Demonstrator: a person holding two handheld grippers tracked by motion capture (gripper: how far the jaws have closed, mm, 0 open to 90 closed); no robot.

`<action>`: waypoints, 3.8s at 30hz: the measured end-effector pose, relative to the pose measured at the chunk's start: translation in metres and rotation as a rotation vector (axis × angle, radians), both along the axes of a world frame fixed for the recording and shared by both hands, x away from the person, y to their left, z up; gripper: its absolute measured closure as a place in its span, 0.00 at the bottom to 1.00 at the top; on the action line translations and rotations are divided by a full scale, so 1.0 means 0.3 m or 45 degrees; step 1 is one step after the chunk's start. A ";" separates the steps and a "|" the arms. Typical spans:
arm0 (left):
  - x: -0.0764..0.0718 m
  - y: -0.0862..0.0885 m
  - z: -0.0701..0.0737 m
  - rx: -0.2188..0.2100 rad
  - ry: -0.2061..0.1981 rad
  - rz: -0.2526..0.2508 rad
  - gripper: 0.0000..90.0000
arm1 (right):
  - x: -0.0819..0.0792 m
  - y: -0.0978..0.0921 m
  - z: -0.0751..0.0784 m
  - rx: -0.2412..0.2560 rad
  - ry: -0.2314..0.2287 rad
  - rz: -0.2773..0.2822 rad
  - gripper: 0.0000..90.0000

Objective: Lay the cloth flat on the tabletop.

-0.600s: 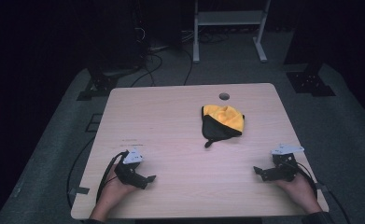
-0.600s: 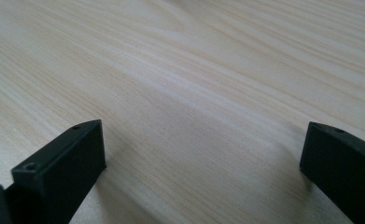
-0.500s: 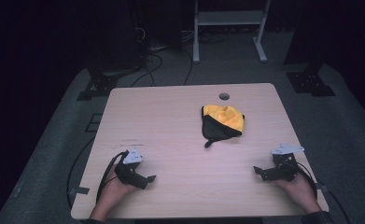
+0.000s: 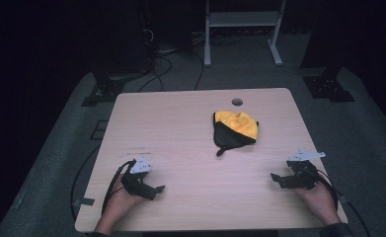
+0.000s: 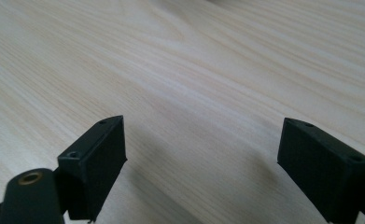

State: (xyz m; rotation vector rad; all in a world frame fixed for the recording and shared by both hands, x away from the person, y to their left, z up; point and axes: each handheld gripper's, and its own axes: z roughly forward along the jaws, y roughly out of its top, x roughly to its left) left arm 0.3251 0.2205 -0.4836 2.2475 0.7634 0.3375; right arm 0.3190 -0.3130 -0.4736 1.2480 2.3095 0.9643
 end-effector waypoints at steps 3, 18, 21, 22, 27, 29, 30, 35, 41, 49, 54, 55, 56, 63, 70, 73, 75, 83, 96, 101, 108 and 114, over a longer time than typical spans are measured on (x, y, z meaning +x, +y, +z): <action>-0.001 0.000 0.000 -0.001 0.001 0.002 0.00 | -0.001 0.004 0.015 0.006 -0.006 0.008 0.18; -0.001 0.000 0.000 -0.001 0.000 0.002 0.00 | 0.075 0.015 0.102 0.091 -0.065 0.016 0.23; -0.001 0.001 0.000 0.004 0.000 0.000 0.00 | 0.092 0.020 0.113 0.089 -0.083 0.018 0.23; -0.001 0.001 0.001 0.005 0.000 -0.001 0.00 | 0.105 0.026 0.121 0.087 -0.093 0.016 0.24; -0.002 0.001 0.000 0.003 0.003 0.002 0.00 | 0.140 0.050 0.147 0.097 -0.115 0.034 0.25; -0.002 0.001 0.000 0.003 0.003 0.002 0.00 | 0.148 0.056 0.152 0.098 -0.119 0.040 0.25; -0.001 0.001 0.001 0.003 0.003 0.002 0.00 | 0.165 0.069 0.162 0.109 -0.131 0.050 0.26; -0.001 0.001 0.000 0.002 0.000 0.003 0.00 | 0.217 0.101 0.188 0.133 -0.141 0.066 0.26; -0.001 0.001 0.000 0.001 0.000 0.003 0.00 | 0.266 0.134 0.191 0.134 -0.147 0.073 0.28; -0.001 0.001 0.000 0.001 0.000 0.002 0.00 | 0.331 0.181 0.169 0.134 -0.141 0.076 0.28; -0.001 0.001 0.000 0.001 0.000 0.003 0.00 | 0.363 0.217 0.153 0.112 -0.129 0.098 0.27; -0.001 0.001 0.000 0.001 0.000 0.003 0.00 | 0.363 0.217 0.153 0.112 -0.129 0.098 0.27; -0.001 0.001 0.000 0.001 0.000 0.003 0.00 | 0.369 0.231 0.151 0.108 -0.139 0.111 0.28; -0.001 0.000 0.000 0.001 0.000 0.004 0.00 | 0.386 0.284 0.129 0.081 -0.167 0.149 0.38; -0.001 0.000 0.000 0.001 0.000 0.004 0.00 | 0.393 0.298 0.107 0.012 -0.187 0.186 0.77; -0.001 0.000 0.000 0.000 0.000 0.004 0.00 | 0.383 0.296 0.123 0.017 -0.218 0.194 0.91; -0.001 0.000 0.000 0.001 0.000 0.004 0.00 | 0.378 0.294 0.133 0.026 -0.223 0.193 0.94; -0.001 0.000 0.000 0.001 -0.003 0.005 0.00 | 0.356 0.271 0.210 0.160 -0.240 0.196 0.96; -0.001 0.000 -0.001 -0.002 -0.002 0.007 0.00 | 0.284 0.287 0.339 0.264 -0.316 0.264 0.96; -0.001 0.000 0.000 -0.002 0.002 0.007 0.00 | 0.241 0.309 0.402 0.314 -0.379 0.321 0.96; -0.001 0.000 0.000 -0.001 0.000 0.006 0.00 | 0.190 0.339 0.470 0.356 -0.449 0.386 0.96; -0.001 0.000 0.000 -0.001 0.000 0.006 0.00 | 0.129 0.361 0.542 0.421 -0.515 0.463 0.96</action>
